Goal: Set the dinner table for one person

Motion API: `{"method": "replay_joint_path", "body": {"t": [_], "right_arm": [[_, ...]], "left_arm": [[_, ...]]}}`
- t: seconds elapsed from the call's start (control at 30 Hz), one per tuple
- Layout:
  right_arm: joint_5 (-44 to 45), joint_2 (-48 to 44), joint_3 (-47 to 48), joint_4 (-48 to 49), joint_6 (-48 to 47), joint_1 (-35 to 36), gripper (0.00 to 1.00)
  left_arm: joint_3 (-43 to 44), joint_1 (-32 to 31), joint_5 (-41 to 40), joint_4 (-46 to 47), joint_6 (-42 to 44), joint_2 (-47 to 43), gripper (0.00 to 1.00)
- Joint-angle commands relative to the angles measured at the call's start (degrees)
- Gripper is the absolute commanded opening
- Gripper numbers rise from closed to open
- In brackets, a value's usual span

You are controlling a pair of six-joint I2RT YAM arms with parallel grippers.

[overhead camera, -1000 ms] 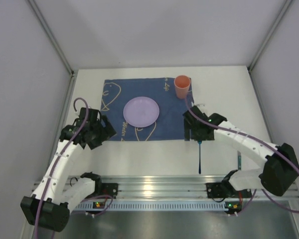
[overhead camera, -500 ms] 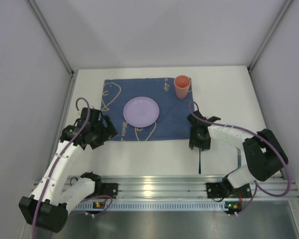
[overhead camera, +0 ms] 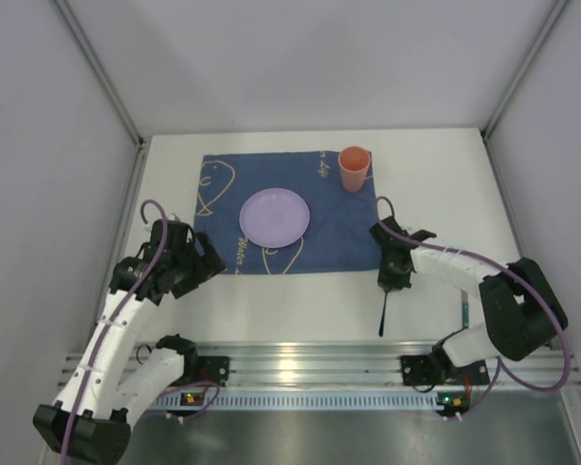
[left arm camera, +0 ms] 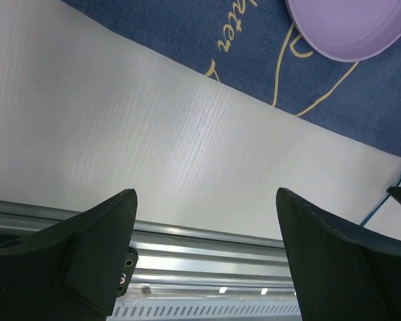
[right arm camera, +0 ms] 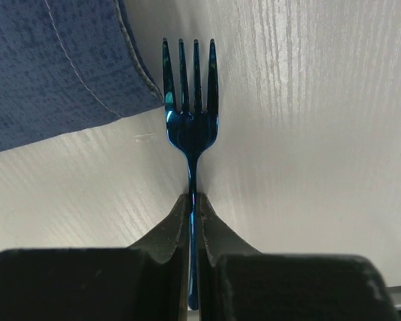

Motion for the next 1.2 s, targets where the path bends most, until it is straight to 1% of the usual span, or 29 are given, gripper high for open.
{"method": "replay_joint_path", "body": {"t": [0.0, 0.07, 0.1, 0.13, 0.17, 0.2, 0.23, 0.27, 0.3, 0.33, 0.37, 0.4, 0.43, 0.47, 0.57, 0.7, 0.8, 0.93, 1.17], "right_arm": [[4.0, -1.6, -2.4, -0.2, 1.9, -0.1, 0.00], [5.9, -5.0, 0.5, -4.4, 2.7, -0.2, 0.00], [6.2, -8.5, 1.8, -7.7, 3.2, -0.2, 0.00], [6.1, -10.1, 3.2, -9.4, 3.3, -0.1, 0.00], [5.7, -11.4, 6.5, -10.9, 3.2, -0.1, 0.00], [5.0, -13.3, 8.5, -14.0, 3.2, -0.1, 0.00], [4.9, -14.0, 10.6, -15.5, 3.2, 0.1, 0.00], [4.4, -14.3, 14.9, -16.7, 3.3, 0.3, 0.00], [3.5, -14.7, 17.1, -18.1, 3.3, 0.5, 0.00], [3.3, -14.7, 19.2, -20.0, 3.4, 0.8, 0.00], [3.0, -14.8, 22.9, -20.8, 3.6, 0.9, 0.00], [2.3, -14.8, 24.5, -21.3, 3.9, 1.1, 0.00], [1.8, -14.8, 25.9, -21.7, 4.2, 1.0, 0.00], [1.3, -14.7, 28.1, -21.9, 4.5, 1.0, 0.00], [-1.6, -13.9, 30.4, -21.7, 4.8, 1.1, 0.00], [-4.6, -14.7, 29.3, -21.2, 5.7, 1.1, 0.00], [-6.4, -16.2, 28.2, -20.7, 6.0, 1.1, 0.00], [-6.8, -16.3, 28.3, -20.5, 5.9, 1.1, 0.00], [-7.6, -15.3, 29.2, -20.2, 5.5, 1.2, 0.00]], "left_arm": [[-2.7, -0.3, 4.8, 5.0, 1.1, -0.3, 0.90], [-3.5, -0.7, 7.6, 7.9, 2.0, 0.5, 0.90], [-3.7, -1.4, 10.7, 11.3, 2.8, 1.0, 0.86], [-3.7, -1.8, 12.7, 13.3, 3.0, 1.6, 0.84], [-3.6, -2.7, 14.3, 15.5, 3.3, 3.0, 0.84], [-3.5, -5.4, 16.6, 20.0, 3.4, 3.8, 0.84], [-2.5, -7.5, 16.9, 22.0, 3.3, 4.9, 0.84], [-1.6, -9.9, 16.8, 23.9, 3.3, 7.2, 0.84], [-0.6, -15.1, 16.6, 25.9, 3.4, 8.7, 0.84], [1.5, -17.5, 16.9, 28.4, 3.6, 10.5, 0.84], [2.5, -19.7, 17.4, 30.1, 3.5, 14.2, 0.84], [3.4, -24.0, 17.4, 31.5, 3.5, 16.1, 0.84], [5.3, -26.0, 17.7, 32.8, 3.7, 19.8, 0.84], [6.2, -29.3, 17.6, 34.6, 4.0, 21.6, 0.83], [8.8, -34.4, 16.1, 38.2, 4.2, 26.9, 0.83], [10.2, -37.5, 14.9, 43.5, 1.5, 31.1, 0.81], [12.0, -39.6, 14.7, 45.7, 1.3, 33.9, 0.81], [15.4, -41.8, 15.6, 46.7, 1.9, 37.8, 0.81], [17.8, -43.8, 17.4, 48.8, 2.0, 40.3, 0.81]]}}
